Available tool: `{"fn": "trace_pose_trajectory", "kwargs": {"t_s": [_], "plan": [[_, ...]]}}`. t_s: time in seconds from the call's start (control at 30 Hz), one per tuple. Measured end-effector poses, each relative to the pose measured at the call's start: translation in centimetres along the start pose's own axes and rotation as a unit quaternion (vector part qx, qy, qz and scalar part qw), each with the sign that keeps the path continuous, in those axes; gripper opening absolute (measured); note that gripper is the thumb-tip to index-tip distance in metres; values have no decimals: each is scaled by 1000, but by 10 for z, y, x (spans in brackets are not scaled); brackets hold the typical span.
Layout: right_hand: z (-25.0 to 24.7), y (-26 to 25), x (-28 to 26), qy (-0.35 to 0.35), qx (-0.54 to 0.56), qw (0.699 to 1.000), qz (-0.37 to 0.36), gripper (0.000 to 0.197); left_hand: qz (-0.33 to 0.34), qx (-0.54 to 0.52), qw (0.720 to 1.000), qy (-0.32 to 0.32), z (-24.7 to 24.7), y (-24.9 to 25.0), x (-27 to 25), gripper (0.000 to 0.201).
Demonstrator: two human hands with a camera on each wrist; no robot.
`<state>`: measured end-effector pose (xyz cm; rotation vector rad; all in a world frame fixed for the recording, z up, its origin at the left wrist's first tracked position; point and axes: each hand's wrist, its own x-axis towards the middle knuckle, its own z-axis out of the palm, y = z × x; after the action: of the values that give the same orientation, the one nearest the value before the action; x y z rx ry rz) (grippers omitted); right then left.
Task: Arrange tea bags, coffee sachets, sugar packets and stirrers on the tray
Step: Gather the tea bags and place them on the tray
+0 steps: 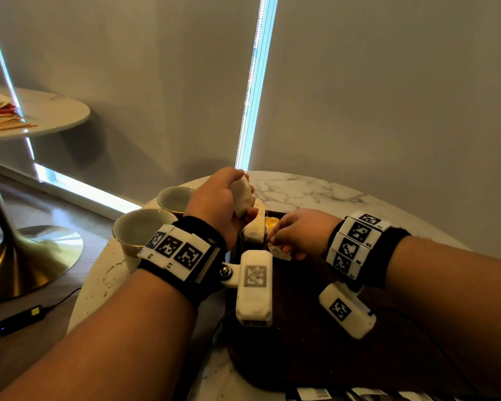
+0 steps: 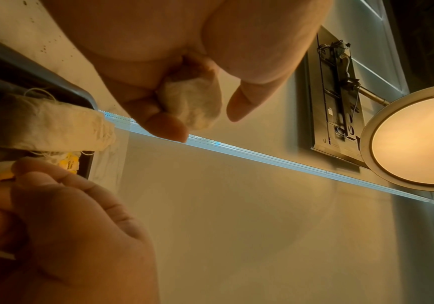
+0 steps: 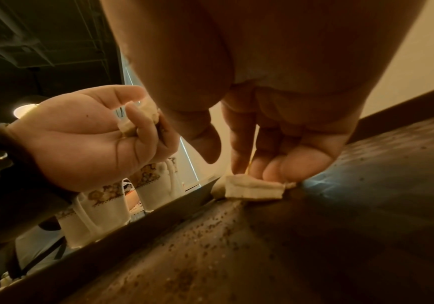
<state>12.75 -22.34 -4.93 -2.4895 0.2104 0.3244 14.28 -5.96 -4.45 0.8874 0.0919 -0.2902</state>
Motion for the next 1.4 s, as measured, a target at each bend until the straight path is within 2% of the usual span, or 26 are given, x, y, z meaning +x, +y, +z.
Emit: {"fn": "trace_pose_trajectory", "kwargs": {"t_s": [0.17,0.27,0.37,0.47,0.53,0.6,0.7,0.8,0.9,1.0,1.17,1.3,1.4], "plan": [[-3,1,-2,11,0,1000,-17,13,-6,-18,1000,-7,2,0,-2,33],[-8,3,-1,80,26,995,-59,11,-16,-28,999,-7,2,-1,-2,44],[-11,2,0,132,115,979,-101,13,-26,-31,999,-21,3,-2,-3,50],[-9,-7,-4,152,182,959,-157,20,-30,-23,999,-33,3,-3,-3,49],[-7,-13,-7,148,199,951,-183,17,-28,-13,999,-43,2,-3,-2,49],[-3,-18,-8,143,208,947,-197,13,-16,11,999,-43,0,-5,2,40],[3,-17,-6,147,215,946,-192,17,13,46,998,-29,-2,-8,7,27],[6,-16,-6,157,209,946,-193,17,29,76,996,-30,-2,-9,9,38],[6,-16,-5,169,220,942,-191,14,34,64,996,-49,-4,-9,8,35],[3,-14,-5,175,226,939,-190,15,34,52,996,-68,-5,-9,6,41],[0,-13,-5,147,296,926,-181,22,61,78,994,-52,-4,-7,3,36],[0,-12,-7,117,304,927,-185,20,79,106,990,-43,-5,-6,3,35],[-4,-16,-10,126,318,921,-184,21,77,110,990,-41,-6,-5,3,31]]}}
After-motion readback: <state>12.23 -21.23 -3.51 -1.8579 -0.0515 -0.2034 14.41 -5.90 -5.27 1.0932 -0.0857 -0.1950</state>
